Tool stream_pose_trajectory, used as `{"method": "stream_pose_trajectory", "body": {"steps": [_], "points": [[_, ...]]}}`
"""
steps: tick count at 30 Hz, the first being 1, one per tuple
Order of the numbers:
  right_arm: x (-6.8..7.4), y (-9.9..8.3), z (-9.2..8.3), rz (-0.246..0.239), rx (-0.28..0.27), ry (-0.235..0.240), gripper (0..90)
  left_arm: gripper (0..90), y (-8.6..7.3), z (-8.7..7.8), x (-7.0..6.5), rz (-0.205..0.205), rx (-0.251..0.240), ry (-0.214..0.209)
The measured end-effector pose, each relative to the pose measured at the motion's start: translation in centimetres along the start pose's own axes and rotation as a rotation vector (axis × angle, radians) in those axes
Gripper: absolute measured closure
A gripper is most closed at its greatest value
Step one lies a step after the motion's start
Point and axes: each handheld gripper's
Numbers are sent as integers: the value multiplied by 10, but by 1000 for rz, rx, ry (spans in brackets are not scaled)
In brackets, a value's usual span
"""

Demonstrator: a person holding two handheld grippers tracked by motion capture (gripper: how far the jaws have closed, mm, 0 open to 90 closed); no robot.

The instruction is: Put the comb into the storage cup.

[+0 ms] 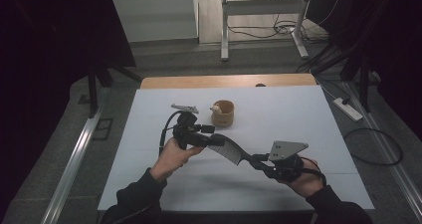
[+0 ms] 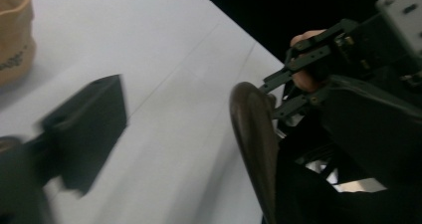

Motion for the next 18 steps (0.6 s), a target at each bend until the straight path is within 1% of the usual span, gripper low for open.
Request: {"method": "stream_pose_trajectory", "body": {"steps": [2, 4, 7, 9, 13, 18], "points": [[0, 0, 0, -1, -1, -2, 728, 200, 0, 0, 1, -9, 5, -23], [0, 0, 0, -2, -1, -5, 728, 308, -1, 0, 2, -22, 17, -51], [0, 0, 0, -5, -1, -6, 728, 447, -1, 0, 2, -35, 28, -64], [0, 0, 0, -9, -1, -7, 728, 526, -1, 0, 2, -43, 31, -64], [1, 0, 1, -13, 0, -8, 728, 652, -1, -1, 4, -70, 25, -78], [1, 0, 1, -20, 0, -12, 728, 762, -1, -2, 7, -98, 21, -98]]}}
Point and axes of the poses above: each handheld gripper's, and its own axes: z roughly forward along the jaws, y roughly out of its top, x roughly to its left, and after that the axes turned 9 degrees about y, right-handed
